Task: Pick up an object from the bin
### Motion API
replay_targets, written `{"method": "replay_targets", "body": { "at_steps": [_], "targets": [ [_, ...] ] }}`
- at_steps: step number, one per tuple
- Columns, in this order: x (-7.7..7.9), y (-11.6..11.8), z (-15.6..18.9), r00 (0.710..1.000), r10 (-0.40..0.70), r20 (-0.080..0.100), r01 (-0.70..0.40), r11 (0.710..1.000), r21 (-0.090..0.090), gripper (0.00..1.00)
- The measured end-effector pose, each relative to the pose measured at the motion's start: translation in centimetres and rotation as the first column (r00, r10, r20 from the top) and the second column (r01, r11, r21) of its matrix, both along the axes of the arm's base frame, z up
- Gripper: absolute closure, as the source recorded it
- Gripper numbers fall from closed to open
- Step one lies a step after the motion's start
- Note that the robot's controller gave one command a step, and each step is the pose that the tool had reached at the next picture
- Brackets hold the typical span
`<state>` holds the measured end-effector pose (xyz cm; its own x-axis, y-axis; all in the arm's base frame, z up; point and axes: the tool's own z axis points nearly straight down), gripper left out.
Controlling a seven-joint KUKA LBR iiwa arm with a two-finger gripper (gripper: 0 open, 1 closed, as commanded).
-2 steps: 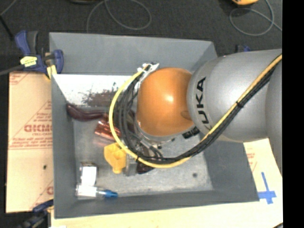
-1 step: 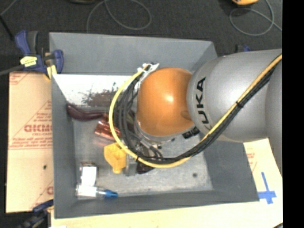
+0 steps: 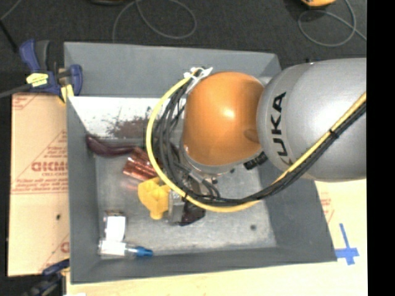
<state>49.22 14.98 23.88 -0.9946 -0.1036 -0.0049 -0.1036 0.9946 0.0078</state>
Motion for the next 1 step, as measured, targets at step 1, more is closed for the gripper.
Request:
{"method": "replay_targets", "body": {
  "at_steps": [1],
  "targets": [
    [0.81, 1.39, 12.47, 1.000, 0.016, 0.008, -0.016, 1.000, 0.002, 1.00]
  ]
}}
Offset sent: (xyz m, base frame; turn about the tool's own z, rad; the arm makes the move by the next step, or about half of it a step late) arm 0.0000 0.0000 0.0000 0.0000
